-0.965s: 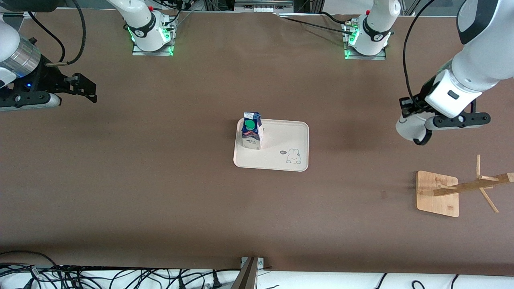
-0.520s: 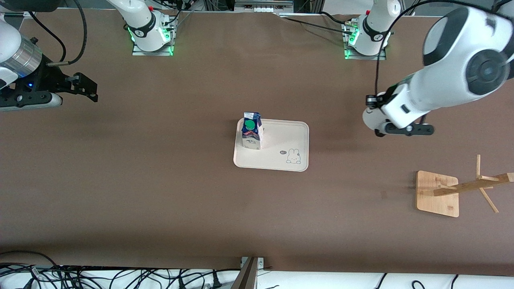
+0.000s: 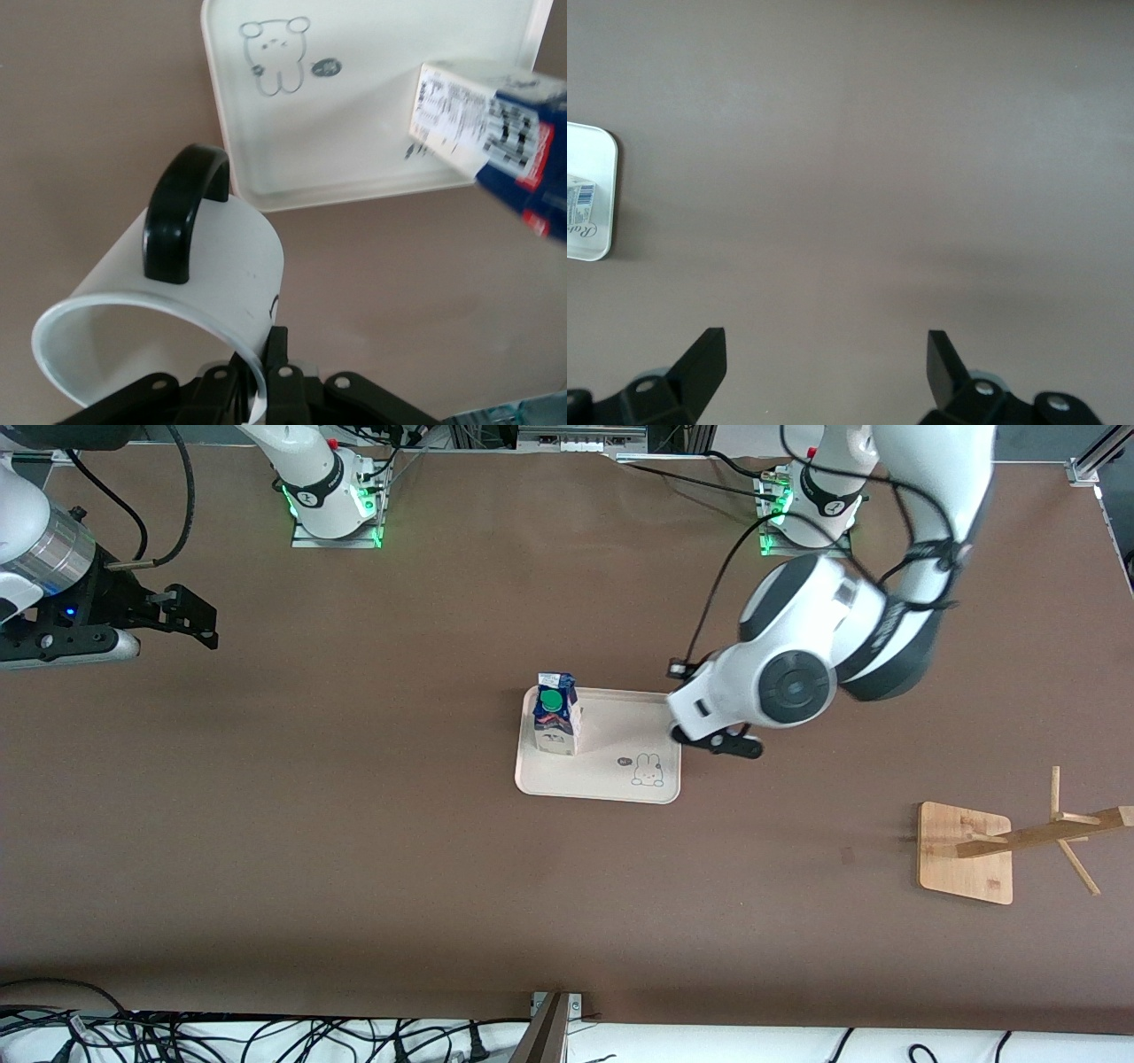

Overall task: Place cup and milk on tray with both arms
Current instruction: 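Carry the white mug to the tray with the left gripper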

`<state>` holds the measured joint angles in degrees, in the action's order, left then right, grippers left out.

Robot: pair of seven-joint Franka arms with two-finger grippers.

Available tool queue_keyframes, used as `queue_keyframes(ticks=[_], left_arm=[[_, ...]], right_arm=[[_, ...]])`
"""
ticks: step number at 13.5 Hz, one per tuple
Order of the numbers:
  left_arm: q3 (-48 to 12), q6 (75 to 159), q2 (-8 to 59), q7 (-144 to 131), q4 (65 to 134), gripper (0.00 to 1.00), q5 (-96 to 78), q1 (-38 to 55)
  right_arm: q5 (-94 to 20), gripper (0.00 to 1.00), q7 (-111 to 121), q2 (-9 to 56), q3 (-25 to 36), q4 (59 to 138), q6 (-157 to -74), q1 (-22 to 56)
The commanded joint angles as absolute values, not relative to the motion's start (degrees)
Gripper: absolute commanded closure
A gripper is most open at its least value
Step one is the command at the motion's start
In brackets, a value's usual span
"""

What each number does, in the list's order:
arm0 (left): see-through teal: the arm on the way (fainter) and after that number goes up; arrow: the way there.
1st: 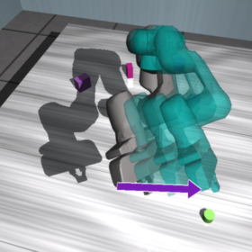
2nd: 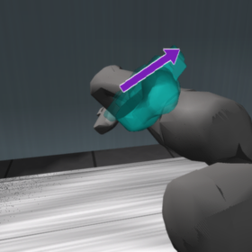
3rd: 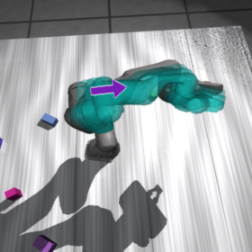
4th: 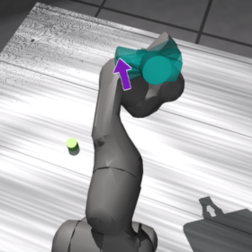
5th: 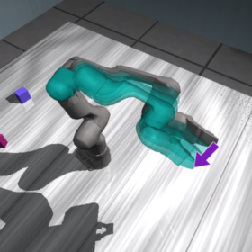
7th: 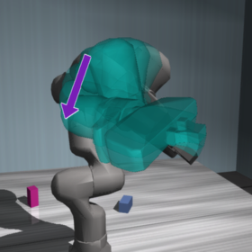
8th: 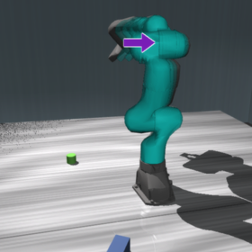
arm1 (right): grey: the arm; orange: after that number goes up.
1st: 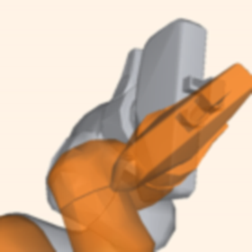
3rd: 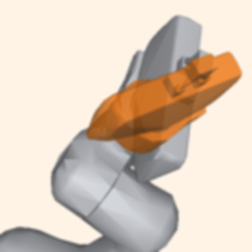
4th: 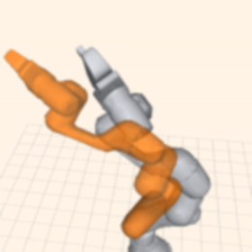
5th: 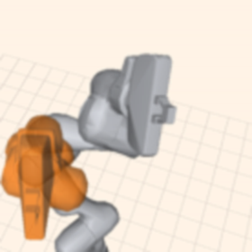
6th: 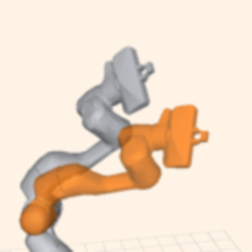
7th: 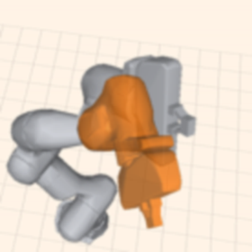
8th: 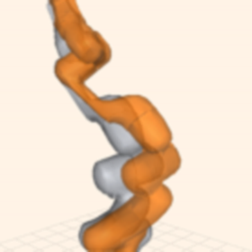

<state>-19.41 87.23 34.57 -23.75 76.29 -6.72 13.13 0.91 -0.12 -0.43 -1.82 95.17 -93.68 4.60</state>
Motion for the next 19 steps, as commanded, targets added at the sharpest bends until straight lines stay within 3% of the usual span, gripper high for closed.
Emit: queue_keyframes(ticks=[1, 6, 10, 11, 12, 19], left_arm=[[-18.6, 89.9, 42.0, -31.6, 68.3, 1.00, -6.3, 16.3], [-18.5, 98.4, 48.6, -32.2, 69.2, 1.00, -5.5, 19.1], [-17.4, 99.4, 48.9, -36.4, 70.9, 1.00, 1.1, 21.7], [-17.4, 99.4, 49.3, -36.1, 70.9, 0.31, 1.3, 21.7], [-17.3, 99.3, 49.4, -34.8, 70.9, 0.00, 1.6, 21.0], [-17.4, 96.8, 47.5, -33.0, 70.1, 0.00, 0.5, 20.4]], right_arm=[[0.4, 0.00, -0.5, -0.4, -2.3, 94.3, -92.3, 4.0], [0.4, 0.00, -0.5, -0.5, -2.5, 94.2, -92.2, 4.0], [0.4, 0.00, -0.5, -0.5, -2.3, 94.3, -91.4, 4.0], [0.4, 0.00, -0.5, -0.4, -2.2, 94.3, -91.1, 4.0], [0.4, 0.00, -0.5, -0.4, -2.1, 94.3, -91.0, 4.0], [0.4, 0.00, -0.3, -0.4, -2.3, 94.0, -92.0, 4.0]])
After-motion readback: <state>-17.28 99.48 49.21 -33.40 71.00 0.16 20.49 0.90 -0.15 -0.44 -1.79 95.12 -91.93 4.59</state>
